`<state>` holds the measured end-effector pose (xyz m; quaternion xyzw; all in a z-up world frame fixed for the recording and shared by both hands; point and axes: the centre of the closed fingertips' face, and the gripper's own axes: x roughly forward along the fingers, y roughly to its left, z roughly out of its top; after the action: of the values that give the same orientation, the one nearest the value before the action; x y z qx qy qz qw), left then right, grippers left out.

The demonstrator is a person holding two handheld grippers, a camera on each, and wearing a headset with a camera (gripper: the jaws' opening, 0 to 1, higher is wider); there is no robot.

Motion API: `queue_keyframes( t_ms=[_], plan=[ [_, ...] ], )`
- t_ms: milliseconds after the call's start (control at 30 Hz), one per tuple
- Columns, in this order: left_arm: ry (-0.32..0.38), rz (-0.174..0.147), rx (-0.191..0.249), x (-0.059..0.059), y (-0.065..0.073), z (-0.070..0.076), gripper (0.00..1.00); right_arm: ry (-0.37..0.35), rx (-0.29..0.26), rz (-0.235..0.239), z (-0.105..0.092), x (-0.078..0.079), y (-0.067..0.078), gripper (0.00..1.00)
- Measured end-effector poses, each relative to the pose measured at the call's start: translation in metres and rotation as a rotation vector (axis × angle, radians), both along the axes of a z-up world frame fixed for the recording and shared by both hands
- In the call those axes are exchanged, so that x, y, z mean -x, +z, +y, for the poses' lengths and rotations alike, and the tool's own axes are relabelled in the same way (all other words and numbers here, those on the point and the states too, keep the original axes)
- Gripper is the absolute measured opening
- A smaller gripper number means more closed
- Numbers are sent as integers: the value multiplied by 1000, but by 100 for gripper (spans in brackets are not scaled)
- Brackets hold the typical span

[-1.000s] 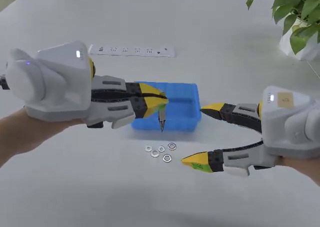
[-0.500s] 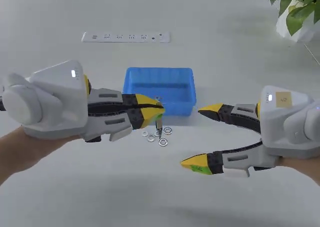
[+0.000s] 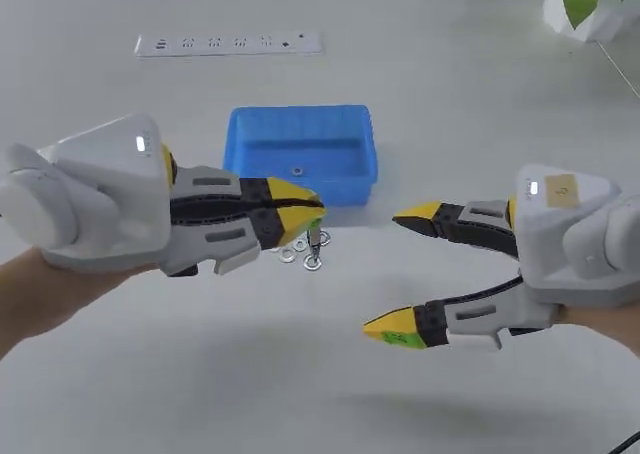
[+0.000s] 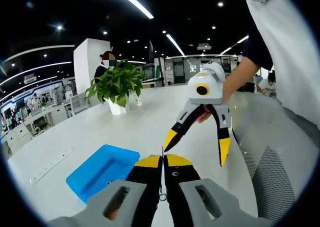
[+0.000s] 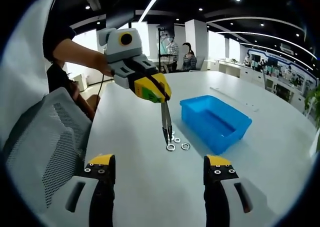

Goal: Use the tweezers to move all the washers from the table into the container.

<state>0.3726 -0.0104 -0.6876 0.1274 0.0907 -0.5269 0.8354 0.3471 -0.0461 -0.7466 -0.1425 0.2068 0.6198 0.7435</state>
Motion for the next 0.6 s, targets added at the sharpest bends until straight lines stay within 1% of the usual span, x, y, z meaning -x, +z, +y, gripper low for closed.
queue_keyframes(
  t_ms=[100, 167, 200, 267, 333, 467, 500, 600],
  plan=[
    [-6, 5, 7, 0, -2, 0, 5, 6, 8, 8, -1, 1, -3, 74],
    [-11, 10, 7, 0, -5, 1, 5, 3, 5, 17, -1, 1, -3, 74],
    [-10, 8, 6, 0, -5, 1, 5, 2, 4, 19, -1, 1, -3, 73],
    [-10, 16, 6, -1, -8, 2, 5, -3, -5, 25, 0, -1, -3, 72],
    [-9, 12, 5, -1, -10, 3, 5, -7, -7, 27, 1, -2, -3, 72],
    [-13, 28, 9, 1, -14, 2, 5, -4, -3, 41, 3, 0, -7, 72],
    [-15, 30, 25, 1, -13, 2, 5, 0, -1, 45, 4, 1, -8, 72],
    [-11, 39, 29, 1, -14, 4, 5, 3, -1, 53, 5, 2, -11, 72]
  ],
)
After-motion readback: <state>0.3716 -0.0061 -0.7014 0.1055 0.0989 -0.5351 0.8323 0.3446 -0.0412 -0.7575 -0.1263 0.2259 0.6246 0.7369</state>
